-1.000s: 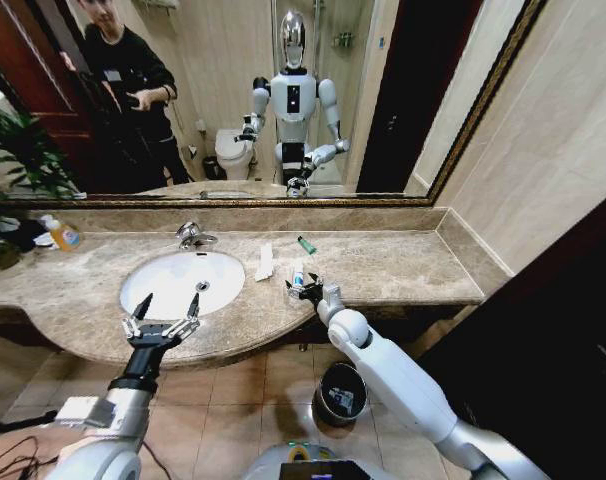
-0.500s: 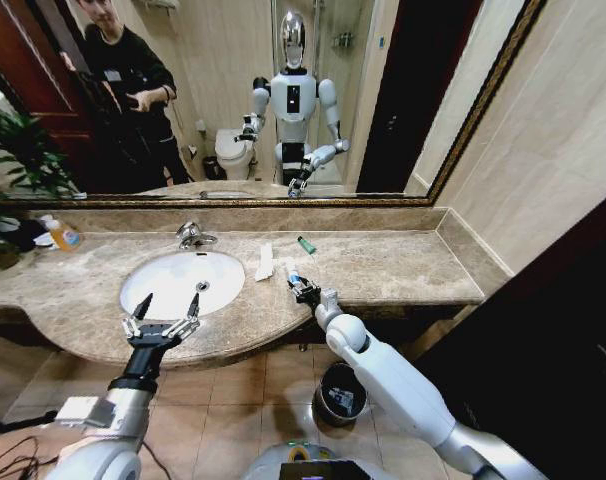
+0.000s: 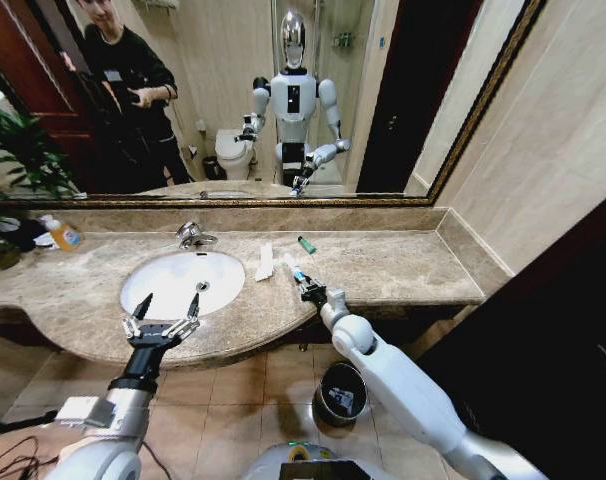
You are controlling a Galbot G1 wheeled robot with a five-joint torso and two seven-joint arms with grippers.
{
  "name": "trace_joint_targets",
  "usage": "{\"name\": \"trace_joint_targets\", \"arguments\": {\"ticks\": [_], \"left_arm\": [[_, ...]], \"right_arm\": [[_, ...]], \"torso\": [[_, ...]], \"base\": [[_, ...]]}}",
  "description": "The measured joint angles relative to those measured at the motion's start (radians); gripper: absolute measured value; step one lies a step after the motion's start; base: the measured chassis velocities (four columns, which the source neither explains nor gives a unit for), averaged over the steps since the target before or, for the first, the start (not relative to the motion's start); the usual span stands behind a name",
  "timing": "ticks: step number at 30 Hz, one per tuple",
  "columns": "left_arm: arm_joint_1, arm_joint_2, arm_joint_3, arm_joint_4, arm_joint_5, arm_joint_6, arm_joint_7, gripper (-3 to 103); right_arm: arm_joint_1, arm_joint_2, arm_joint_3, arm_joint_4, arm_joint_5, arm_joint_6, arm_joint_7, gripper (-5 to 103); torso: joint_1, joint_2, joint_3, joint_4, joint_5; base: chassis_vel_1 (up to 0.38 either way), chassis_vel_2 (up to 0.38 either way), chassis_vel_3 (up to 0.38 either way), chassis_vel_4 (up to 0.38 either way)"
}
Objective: Pick up the trash from the sink and place it in the trash bin.
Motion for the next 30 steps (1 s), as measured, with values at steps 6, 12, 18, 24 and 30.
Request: {"name": "trace_joint_targets", "arguments": {"ticks": [6,12,18,24,30], "left_arm": [[0.0,0.0,0.0,0.0,0.0,0.0,0.0,100],[0.0,0.0,0.0,0.0,0.0,0.0,0.0,100],[0.0,0.0,0.0,0.0,0.0,0.0,0.0,100],[0.0,0.0,0.0,0.0,0.0,0.0,0.0,100],[0.0,0.0,0.0,0.0,0.0,0.0,0.0,100]], "right_arm": [[-0.099,-0.083,0.177,0.037,0.02,0.132,-0.253,27],[-0.198,-0.175,0.31,0.056,0.105,0.234,-0.394,27],[-0.333,-0.24,0.443,0.071,0.133,0.331,-0.496,27],[-0.525,-0.24,0.604,0.08,0.143,0.4,-0.658,27],[-0.686,-0.209,0.704,0.111,0.126,0.458,-0.726,27]], "torso": [[0.0,0.0,0.0,-0.0002,-0.0001],[0.0,0.0,0.0,-0.0003,0.0002],[0.0,0.0,0.0,0.0,0.0],[0.0,0.0,0.0,-0.0001,0.0005],[0.0,0.0,0.0,-0.0001,-0.0002]], "base": [[0.0,0.0,0.0,0.0],[0.0,0.0,0.0,0.0],[0.0,0.0,0.0,0.0],[0.0,0.0,0.0,0.0],[0.0,0.0,0.0,0.0]]}}
